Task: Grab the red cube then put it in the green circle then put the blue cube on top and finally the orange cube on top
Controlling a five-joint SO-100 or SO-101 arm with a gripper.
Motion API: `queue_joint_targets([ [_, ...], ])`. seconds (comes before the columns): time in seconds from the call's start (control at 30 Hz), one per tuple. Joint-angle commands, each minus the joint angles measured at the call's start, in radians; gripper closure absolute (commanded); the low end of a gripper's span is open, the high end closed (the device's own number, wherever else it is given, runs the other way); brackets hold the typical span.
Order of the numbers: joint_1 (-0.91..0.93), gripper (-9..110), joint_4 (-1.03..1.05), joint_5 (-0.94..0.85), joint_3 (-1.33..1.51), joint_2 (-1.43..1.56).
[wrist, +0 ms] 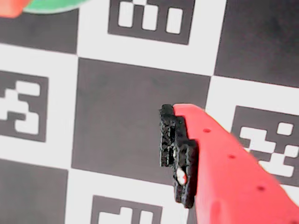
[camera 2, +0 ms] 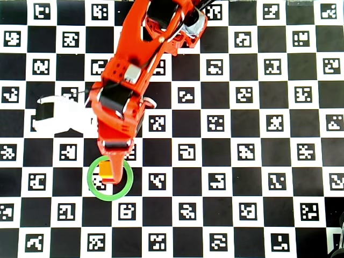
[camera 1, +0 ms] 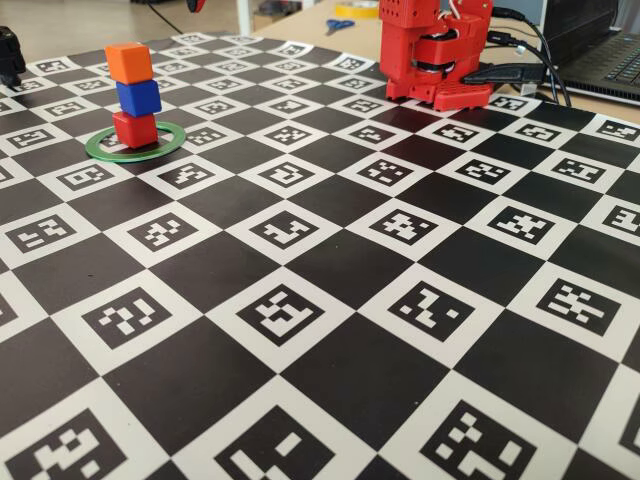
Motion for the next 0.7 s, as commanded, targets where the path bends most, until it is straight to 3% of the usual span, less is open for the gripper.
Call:
queue_joint_targets([
  [0.0,-0.009,94,-0.071,-0.055,0.086,0.199],
  [0.13,-0.009,107,-0.155,-0.091,0.218,0.308],
  [0.67,-0.138,107,-0.522,-0.359,0.962,0.904],
])
